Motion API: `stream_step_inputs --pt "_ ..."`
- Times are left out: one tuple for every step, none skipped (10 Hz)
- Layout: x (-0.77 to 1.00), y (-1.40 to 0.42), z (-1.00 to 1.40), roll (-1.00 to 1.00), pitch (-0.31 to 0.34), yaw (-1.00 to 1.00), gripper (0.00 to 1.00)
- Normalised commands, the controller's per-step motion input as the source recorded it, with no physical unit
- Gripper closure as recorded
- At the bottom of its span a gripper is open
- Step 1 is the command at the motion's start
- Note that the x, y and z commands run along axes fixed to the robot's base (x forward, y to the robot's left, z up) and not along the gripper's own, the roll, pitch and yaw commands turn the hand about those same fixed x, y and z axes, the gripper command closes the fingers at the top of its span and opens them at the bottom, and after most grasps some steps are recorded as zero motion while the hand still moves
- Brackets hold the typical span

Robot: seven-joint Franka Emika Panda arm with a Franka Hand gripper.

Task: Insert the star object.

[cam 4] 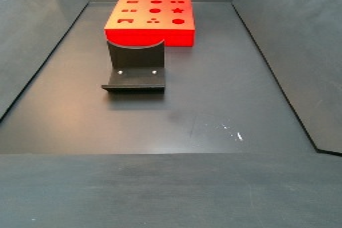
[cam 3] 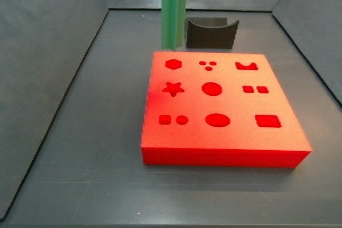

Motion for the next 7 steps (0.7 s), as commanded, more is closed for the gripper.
stream_step_inputs --pt "0.00 -0.09 -0.06 0.00 0.000 -1.00 1.00" --pt "0.22 -0.42 -0.02 0.00 -0.010 -0.47 1.00" --pt "0.34 -0.52 -0.04 0.00 -0.041 -0.40 1.00" --pt "0.27 -0.49 -0.06 0.00 -0.056 -0.54 1.00" --pt "0.21 -0.42 -0.10 0.02 -0.053 -0.67 1.00" --pt "0.16 -0.07 -0.18 0.01 -0.037 -0.76 1.00" --pt "-0.07 0.03 -0.15 0.01 0.000 -0.07 1.00"
